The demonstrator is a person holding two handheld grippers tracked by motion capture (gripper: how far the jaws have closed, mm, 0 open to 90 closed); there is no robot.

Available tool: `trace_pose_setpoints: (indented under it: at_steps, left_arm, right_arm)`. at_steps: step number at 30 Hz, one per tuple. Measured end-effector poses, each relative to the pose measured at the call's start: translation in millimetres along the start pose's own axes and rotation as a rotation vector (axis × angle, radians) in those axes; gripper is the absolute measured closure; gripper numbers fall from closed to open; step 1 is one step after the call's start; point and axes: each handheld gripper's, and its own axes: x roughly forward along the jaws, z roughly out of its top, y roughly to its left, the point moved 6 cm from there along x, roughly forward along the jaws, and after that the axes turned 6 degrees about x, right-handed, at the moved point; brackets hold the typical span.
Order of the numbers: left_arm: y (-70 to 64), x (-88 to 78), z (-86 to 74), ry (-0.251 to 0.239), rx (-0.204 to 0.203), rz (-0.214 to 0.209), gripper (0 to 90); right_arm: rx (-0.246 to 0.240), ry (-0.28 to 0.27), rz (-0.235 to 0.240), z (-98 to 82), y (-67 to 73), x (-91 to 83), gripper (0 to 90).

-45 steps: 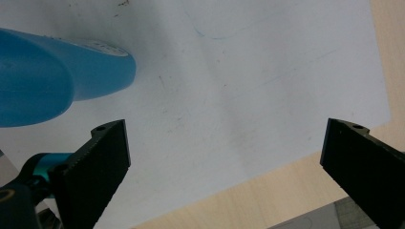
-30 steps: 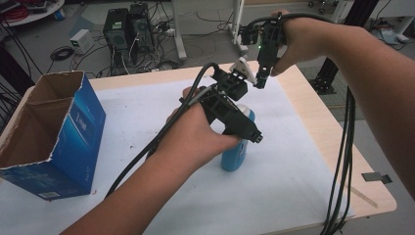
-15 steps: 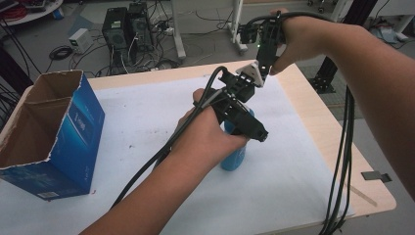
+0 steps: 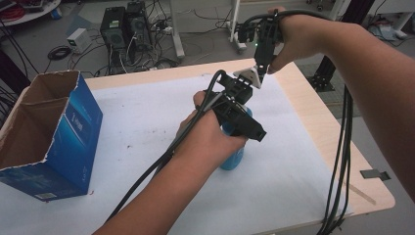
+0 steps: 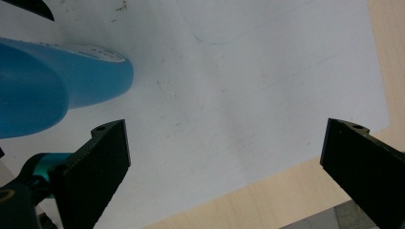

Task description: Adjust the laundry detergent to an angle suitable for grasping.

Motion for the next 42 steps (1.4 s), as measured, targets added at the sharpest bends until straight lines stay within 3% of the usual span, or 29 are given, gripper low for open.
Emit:
trace_pose_setpoints:
  at_steps: [29,42]
  left_arm:
    - [-0.5,2.3,0.4,0.015,0.010,0.015,15.1]
    - [0.0,2.1,-0.4,0.022,0.005,0.038,16.8]
  right_arm:
    - [0.009,-0.001,0.000,-0.3,-0.8,1.1,2.0]
    - [0.007,-0.002,-0.002,-1.3,-0.7,1.1,2.0]
